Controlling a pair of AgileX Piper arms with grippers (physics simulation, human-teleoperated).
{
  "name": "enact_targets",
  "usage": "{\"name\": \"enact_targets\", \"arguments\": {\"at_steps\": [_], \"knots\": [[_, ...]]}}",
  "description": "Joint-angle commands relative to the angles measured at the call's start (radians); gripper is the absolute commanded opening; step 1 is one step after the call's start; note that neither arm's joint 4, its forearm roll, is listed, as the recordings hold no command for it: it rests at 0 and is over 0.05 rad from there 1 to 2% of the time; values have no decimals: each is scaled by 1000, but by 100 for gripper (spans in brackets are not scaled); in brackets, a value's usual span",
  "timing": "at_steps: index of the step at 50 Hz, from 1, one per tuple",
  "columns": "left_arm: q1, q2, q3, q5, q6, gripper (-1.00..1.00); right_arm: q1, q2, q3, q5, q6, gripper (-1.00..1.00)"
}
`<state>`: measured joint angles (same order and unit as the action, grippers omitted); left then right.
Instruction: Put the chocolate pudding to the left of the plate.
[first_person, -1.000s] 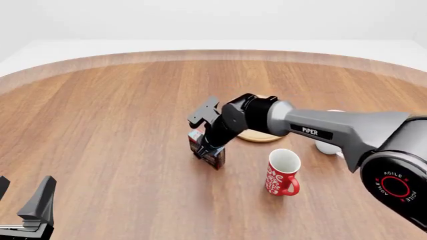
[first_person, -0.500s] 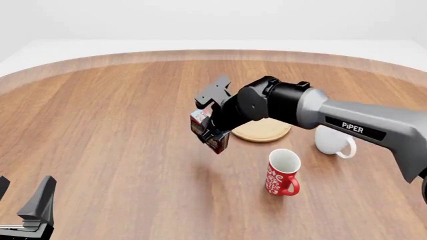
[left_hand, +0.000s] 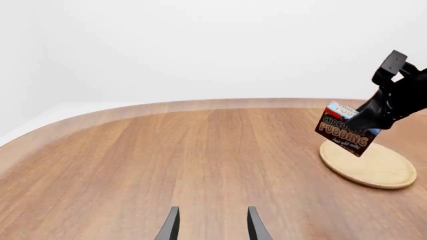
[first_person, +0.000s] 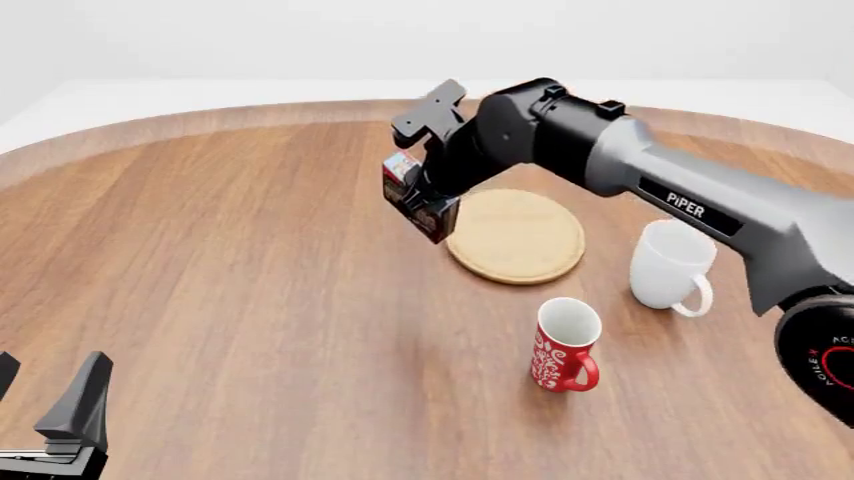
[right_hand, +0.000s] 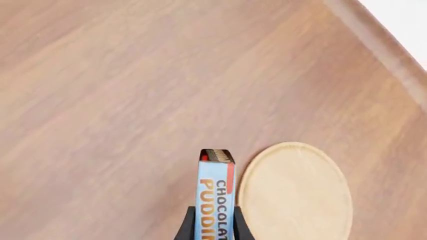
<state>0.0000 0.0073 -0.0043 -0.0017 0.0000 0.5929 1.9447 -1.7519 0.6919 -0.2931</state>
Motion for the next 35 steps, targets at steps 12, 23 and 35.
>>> {"name": "enact_targets", "arguments": {"at_steps": [12,23,35], "knots": [[0,0,0,0,0,100,-62,363,-632,254,-33,-100],[0,0,0,0,0,100,-72,628,-1071,429,-25,-100],[0,0,0,0,0,100,-72,681,-1078,400,-10,-100]]}}
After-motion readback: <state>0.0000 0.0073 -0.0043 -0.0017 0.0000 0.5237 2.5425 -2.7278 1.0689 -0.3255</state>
